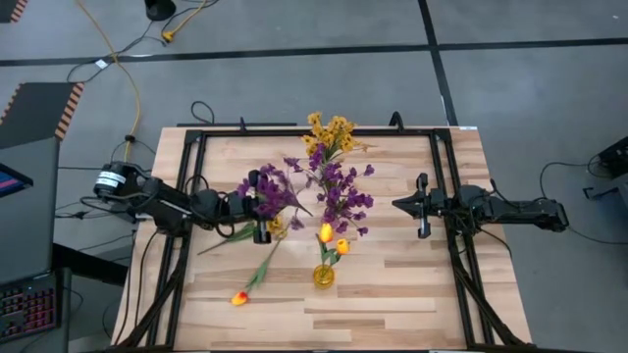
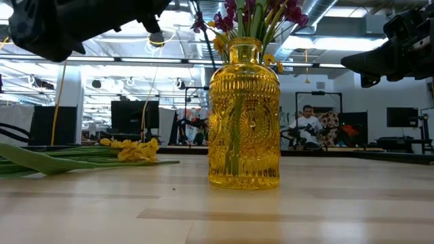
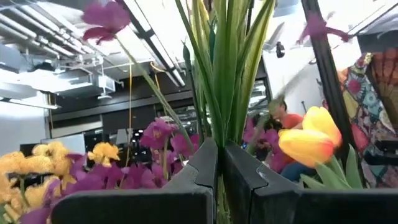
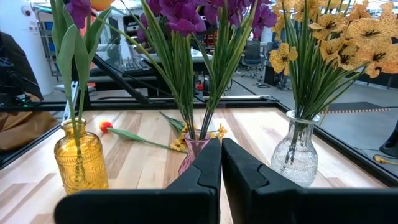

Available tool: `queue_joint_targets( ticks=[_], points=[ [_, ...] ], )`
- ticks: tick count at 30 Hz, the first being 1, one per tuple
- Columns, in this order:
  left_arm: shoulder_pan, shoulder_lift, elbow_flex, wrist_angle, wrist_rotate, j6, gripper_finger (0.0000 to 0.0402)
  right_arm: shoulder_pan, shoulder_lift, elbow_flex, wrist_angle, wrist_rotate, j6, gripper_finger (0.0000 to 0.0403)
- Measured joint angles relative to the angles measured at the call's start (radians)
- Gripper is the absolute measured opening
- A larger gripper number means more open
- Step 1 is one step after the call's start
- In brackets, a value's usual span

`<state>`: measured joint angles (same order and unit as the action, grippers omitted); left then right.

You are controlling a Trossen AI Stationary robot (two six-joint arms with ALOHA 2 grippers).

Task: Sort flowers into vase by color
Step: Put the violet flowers into the violet vase

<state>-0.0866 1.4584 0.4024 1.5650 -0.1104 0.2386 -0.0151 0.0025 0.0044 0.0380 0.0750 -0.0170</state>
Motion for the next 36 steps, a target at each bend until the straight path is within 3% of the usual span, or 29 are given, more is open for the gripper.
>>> queue_joint_targets(
  ticks=[20, 36],
  points=[
    [0.09, 0.218, 0.177, 0.001, 0.134, -0.034, 0.0, 0.0, 0.0, 0.0, 0.0, 0.0, 0.0, 0.0043],
    [0.1, 0.231, 0.189, -0.018, 0.156, -0.045, 0.0, 0.0, 0.0, 0.0, 0.0, 0.0, 0.0, 0.0043]
  ],
)
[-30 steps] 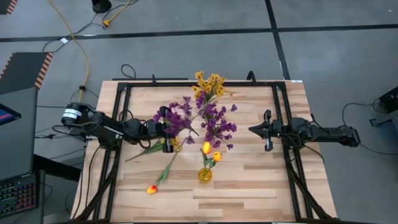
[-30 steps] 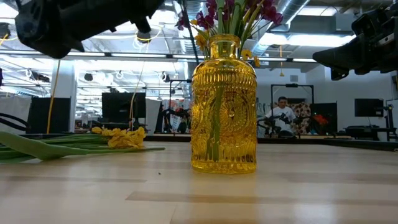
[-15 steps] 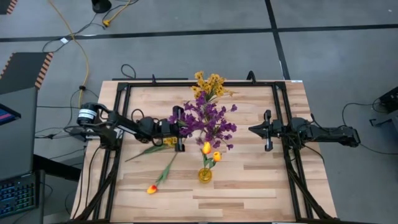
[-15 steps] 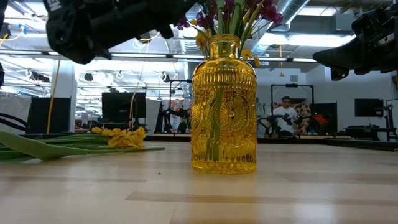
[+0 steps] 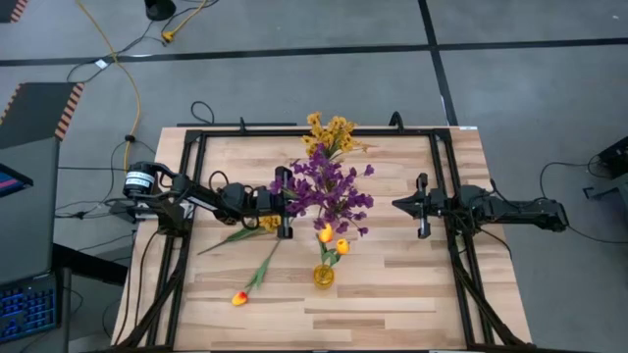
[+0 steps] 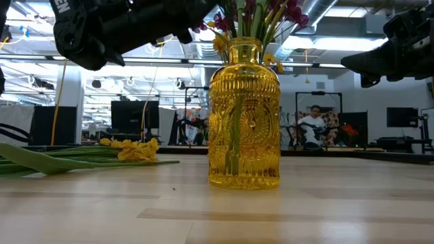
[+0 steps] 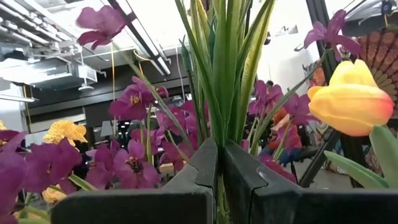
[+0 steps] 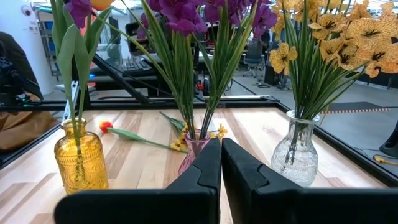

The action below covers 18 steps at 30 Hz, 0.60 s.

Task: Sort flowers into vase by color
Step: Put the violet flowers into the violet vase

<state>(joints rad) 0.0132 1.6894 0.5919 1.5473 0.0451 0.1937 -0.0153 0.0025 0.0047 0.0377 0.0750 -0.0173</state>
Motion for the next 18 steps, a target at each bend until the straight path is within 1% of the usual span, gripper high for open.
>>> queue_joint_targets(
  ticks=[5, 10, 18],
  points=[
    [0.0, 0.0, 0.0, -0.02, 0.003, 0.02, 0.0, 0.0, 0.0, 0.0, 0.0, 0.0, 0.0, 0.0043],
    [0.0, 0.0, -0.001, -0.037, 0.028, 0.057, 0.0, 0.0, 0.0, 0.0, 0.0, 0.0, 0.0, 0.0043],
    [0.0, 0.0, -0.001, -0.075, 0.029, 0.065, 0.0, 0.0, 0.0, 0.0, 0.0, 0.0, 0.0, 0.0043]
  ],
)
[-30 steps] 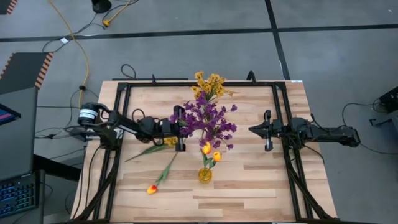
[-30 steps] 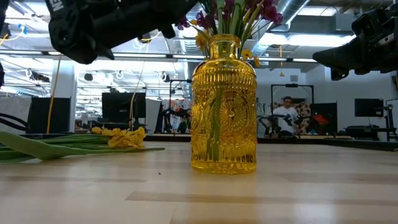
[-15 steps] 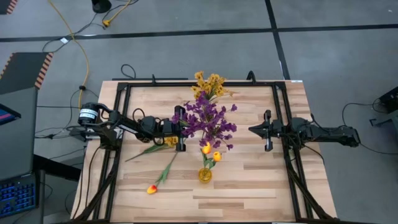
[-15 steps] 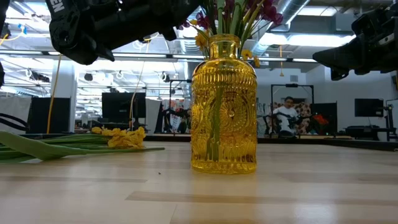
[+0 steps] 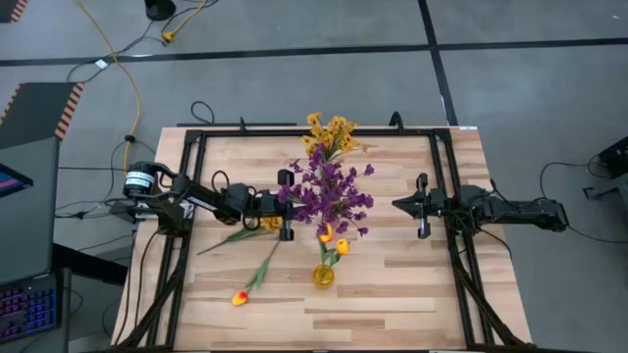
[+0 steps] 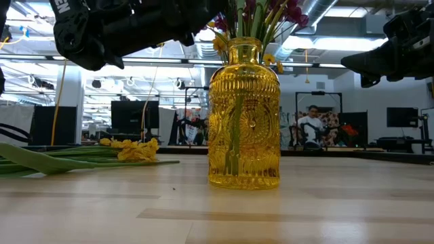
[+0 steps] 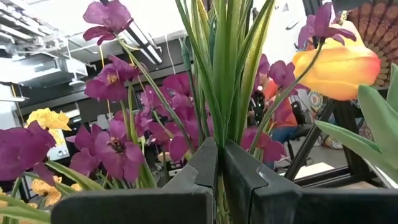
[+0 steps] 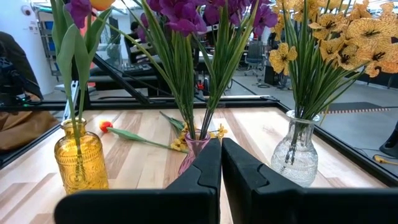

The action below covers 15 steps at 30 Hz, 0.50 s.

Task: Sort flowers into vase by color
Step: Put the violet flowers into the violet vase

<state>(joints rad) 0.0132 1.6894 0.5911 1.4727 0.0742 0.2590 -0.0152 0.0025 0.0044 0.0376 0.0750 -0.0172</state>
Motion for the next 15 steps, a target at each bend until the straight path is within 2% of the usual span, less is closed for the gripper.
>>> queue_joint_targets(
  ticks=[11, 15],
  points=[
    [0.0, 0.0, 0.0, -0.048, 0.017, 0.022, 0.0, 0.0, 0.0, 0.0, 0.0, 0.0, 0.0, 0.0043],
    [0.0, 0.0, 0.0, -0.048, -0.031, 0.003, 0.0, 0.0, 0.0, 0.0, 0.0, 0.0, 0.0, 0.0043]
  ],
)
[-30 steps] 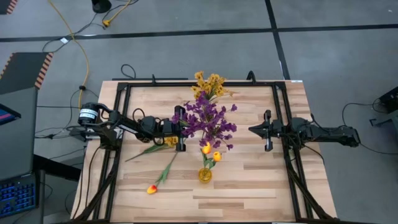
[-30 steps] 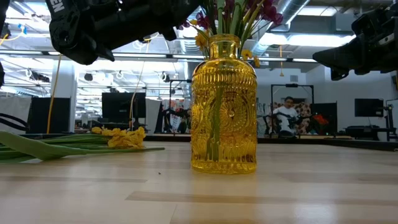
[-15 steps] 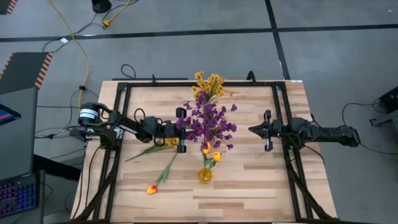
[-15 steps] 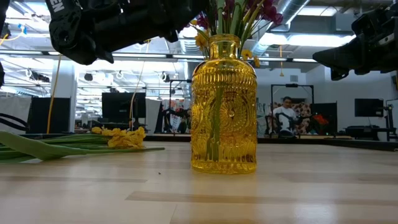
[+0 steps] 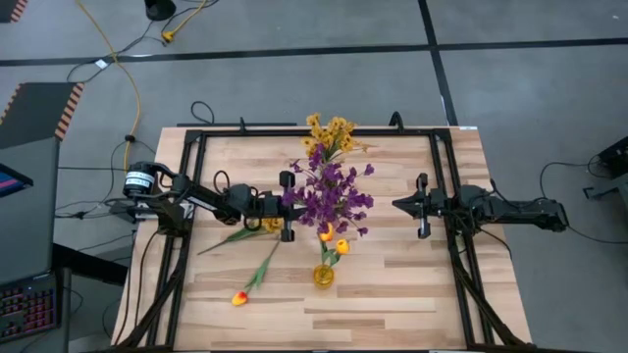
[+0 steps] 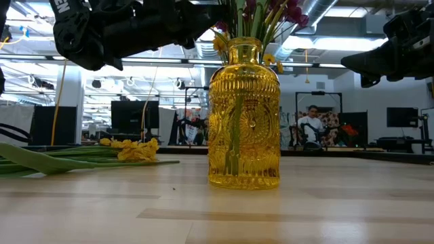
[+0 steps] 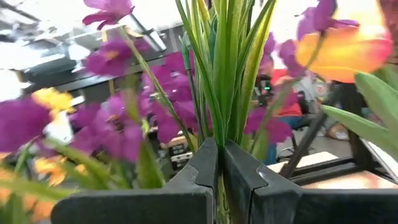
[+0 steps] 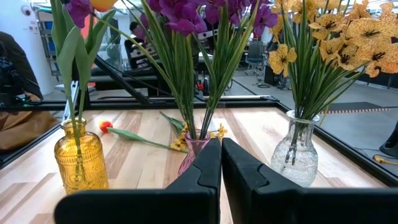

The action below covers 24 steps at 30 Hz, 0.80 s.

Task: Sort flowers into vase by color
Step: Put the violet flowers into the violet vase

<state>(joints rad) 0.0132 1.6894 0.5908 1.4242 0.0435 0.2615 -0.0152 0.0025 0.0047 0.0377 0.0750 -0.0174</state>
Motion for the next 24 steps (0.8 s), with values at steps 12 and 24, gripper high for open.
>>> queue_joint_targets(
  ticks=[12, 24],
  points=[
    [0.0, 0.0, 0.0, -0.019, -0.084, -0.035, 0.0024, 0.0, 0.0, 0.0, 0.0, 0.0, 0.0, 0.0043],
    [0.0, 0.0, 0.0, -0.021, -0.085, -0.037, 0.0067, 0.0, 0.0, 0.0, 0.0, 0.0, 0.0, 0.0043]
  ],
)
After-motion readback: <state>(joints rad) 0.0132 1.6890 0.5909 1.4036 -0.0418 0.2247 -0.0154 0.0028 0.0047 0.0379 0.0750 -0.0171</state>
